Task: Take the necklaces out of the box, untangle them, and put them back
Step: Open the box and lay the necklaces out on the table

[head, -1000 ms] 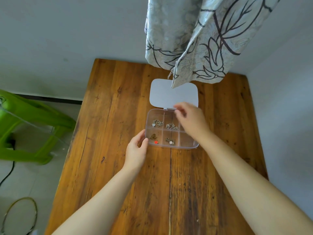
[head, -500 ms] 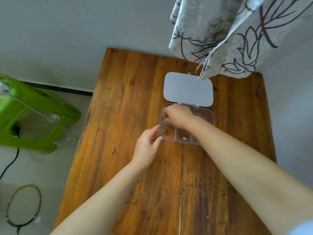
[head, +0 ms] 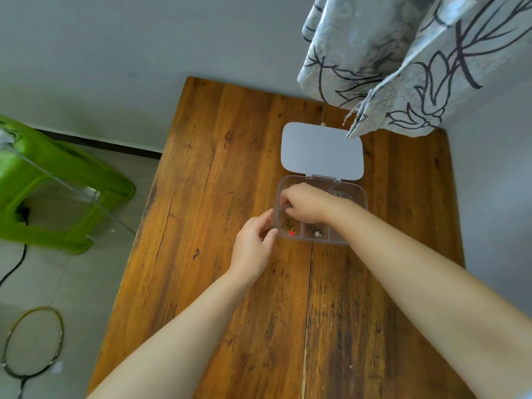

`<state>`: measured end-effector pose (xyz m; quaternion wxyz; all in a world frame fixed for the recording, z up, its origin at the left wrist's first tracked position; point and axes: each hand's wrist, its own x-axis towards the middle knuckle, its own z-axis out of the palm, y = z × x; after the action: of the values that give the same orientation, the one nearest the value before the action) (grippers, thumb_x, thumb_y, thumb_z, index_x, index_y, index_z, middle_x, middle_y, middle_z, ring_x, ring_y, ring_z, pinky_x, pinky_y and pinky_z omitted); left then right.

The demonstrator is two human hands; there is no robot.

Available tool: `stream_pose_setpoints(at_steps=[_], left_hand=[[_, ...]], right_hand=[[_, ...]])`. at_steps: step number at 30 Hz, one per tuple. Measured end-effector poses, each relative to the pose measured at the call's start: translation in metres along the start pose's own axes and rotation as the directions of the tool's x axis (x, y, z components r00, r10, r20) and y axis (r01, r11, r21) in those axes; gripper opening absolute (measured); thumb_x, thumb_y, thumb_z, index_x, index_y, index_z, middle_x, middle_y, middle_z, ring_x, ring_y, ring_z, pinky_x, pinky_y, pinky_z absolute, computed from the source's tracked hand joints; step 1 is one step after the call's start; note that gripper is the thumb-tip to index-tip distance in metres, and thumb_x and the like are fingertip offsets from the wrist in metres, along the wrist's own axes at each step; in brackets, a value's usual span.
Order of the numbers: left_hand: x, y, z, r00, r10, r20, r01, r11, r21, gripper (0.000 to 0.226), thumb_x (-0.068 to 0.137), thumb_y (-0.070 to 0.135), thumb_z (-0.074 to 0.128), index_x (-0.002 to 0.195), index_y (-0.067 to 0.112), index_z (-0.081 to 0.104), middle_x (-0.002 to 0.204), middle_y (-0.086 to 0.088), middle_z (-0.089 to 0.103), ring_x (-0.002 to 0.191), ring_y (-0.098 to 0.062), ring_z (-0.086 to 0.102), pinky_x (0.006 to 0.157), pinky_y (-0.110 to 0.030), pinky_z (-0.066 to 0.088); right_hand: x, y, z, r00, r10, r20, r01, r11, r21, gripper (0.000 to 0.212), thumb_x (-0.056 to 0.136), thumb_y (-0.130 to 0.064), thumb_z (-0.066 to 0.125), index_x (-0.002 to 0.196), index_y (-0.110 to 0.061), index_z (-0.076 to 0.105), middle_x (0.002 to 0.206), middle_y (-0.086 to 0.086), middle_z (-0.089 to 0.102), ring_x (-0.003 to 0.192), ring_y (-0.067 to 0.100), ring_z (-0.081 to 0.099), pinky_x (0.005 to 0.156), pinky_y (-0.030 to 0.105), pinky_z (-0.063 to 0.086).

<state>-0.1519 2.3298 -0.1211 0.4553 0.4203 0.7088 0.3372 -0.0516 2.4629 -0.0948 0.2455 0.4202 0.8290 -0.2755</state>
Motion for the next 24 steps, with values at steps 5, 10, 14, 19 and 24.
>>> stream_pose_setpoints(at_steps=[5,10,14,19,24], left_hand=[[-0.001,0.006,-0.007,1.000,0.023,0.001,-0.023,1.000,0.013,0.043,0.092,0.011,0.052,0.134,0.019,0.045,0.127,0.000,0.055,0.116,-0.011,0.050,0.096,-0.025,0.041],[-0.005,0.040,-0.031,0.959,0.208,0.193,-0.213,0.977,0.009,0.049,0.093,0.011,0.051,0.139,0.022,0.037,0.148,0.003,0.033,0.137,-0.007,0.025,0.113,-0.029,0.023],[-0.017,0.056,-0.054,0.915,0.180,0.360,-0.186,0.982,-0.020,0.013,0.093,0.021,0.053,0.098,0.024,0.064,0.135,0.001,0.052,0.127,-0.010,0.042,0.110,-0.038,0.030],[-0.040,0.059,-0.088,0.891,0.120,0.438,-0.067,0.988,-0.136,0.022,0.095,0.019,0.050,0.082,0.004,0.061,0.077,-0.010,0.068,0.073,-0.020,0.061,0.079,-0.034,0.047],[-0.048,0.041,-0.120,0.842,-0.021,0.539,0.060,0.997,-0.056,0.027,0.094,0.031,0.050,0.076,0.014,0.060,0.061,0.002,0.054,0.073,-0.019,0.055,0.073,-0.027,0.044]], right_hand=[[-0.029,0.001,-0.008,0.976,0.023,-0.218,0.025,0.976,0.216,0.021,0.094,-0.017,0.053,0.107,-0.015,0.068,0.099,0.000,0.068,0.089,0.017,0.064,0.082,0.036,0.056],[-0.089,-0.019,-0.027,0.952,0.059,-0.299,0.152,0.758,0.634,0.009,0.091,-0.017,0.059,0.094,-0.019,0.067,0.072,-0.004,0.068,0.061,0.004,0.062,0.062,0.018,0.053],[-0.129,-0.033,-0.023,0.971,0.042,-0.235,0.191,0.455,0.870,0.010,0.091,-0.012,0.059,0.096,-0.011,0.067,0.066,0.002,0.062,0.059,0.010,0.056,0.056,0.020,0.049],[-0.156,-0.051,0.005,0.994,0.019,-0.110,0.111,-0.111,0.988,0.012,0.083,-0.011,0.058,0.088,-0.004,0.066,0.067,0.000,0.062,0.059,0.007,0.055,0.051,0.015,0.047],[-0.165,-0.068,0.036,0.989,0.141,-0.050,0.068,-0.123,0.990,0.017,0.090,0.002,0.055,0.103,-0.002,0.064,0.076,0.006,0.067,0.063,0.009,0.063,0.054,0.016,0.052]])
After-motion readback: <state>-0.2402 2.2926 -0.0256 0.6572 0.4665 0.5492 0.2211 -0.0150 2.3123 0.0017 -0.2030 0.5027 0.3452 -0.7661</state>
